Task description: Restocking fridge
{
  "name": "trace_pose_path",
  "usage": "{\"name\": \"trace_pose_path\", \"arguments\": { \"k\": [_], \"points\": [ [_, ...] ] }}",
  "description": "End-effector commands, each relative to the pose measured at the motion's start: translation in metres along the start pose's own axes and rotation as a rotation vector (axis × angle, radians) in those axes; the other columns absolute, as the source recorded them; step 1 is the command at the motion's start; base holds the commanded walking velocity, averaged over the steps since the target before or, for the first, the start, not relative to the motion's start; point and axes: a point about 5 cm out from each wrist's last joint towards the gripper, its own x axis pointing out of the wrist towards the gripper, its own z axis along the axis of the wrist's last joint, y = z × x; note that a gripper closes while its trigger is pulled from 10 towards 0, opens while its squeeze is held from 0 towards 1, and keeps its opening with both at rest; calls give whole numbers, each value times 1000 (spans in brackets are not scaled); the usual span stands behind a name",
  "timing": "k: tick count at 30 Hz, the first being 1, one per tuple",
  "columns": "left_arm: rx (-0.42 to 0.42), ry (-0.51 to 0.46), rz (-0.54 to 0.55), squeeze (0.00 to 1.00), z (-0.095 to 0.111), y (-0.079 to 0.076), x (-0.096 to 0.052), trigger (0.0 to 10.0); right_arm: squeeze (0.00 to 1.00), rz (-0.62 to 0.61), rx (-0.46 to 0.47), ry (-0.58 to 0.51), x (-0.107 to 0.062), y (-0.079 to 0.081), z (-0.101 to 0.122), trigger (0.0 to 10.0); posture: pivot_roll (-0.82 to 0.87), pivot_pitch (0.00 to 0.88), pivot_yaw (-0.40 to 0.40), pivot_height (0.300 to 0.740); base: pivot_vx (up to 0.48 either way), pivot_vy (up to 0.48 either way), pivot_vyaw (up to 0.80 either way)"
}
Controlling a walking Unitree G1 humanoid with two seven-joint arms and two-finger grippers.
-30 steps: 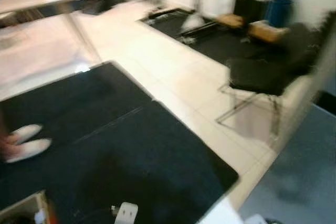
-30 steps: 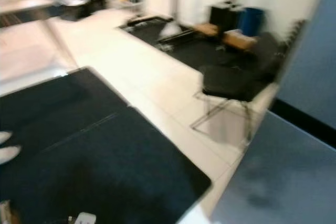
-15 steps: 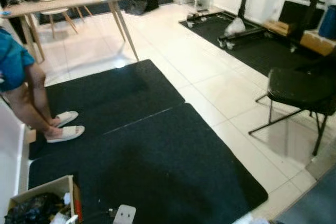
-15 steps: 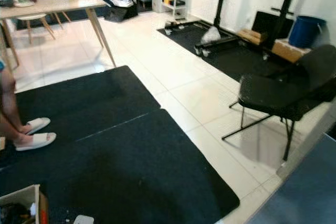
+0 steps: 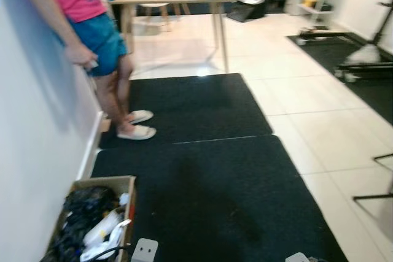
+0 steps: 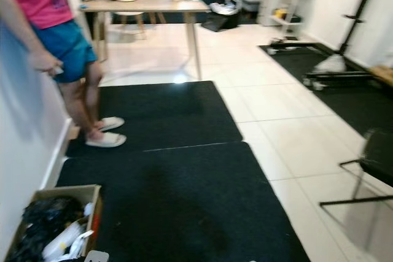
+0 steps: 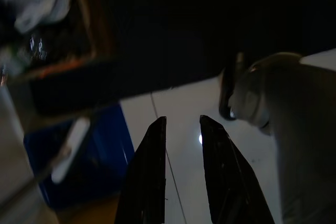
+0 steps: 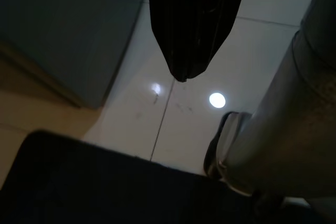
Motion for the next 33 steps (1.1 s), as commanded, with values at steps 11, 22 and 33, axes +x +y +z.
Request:
{"name": "trace_pose_path", "arguments": {
  "k": [11,22,33],
  "points": [
    [-5,39,-31,0,-9,-10,0,10000,0,-15,-4,-14,0,-1,3,10000,-2,0,-34,740,0,0,402],
    [10,39,-29,0,-9,-9,0,10000,0,-9,-6,-13,0,0,3,10000,-2,0,-35,740,0,0,0],
    [37,39,-35,0,-8,-9,0,10000,0,-6,-3,-14,0,0,3,10000,-3,0,-34,740,115,0,0]
  ]
}}
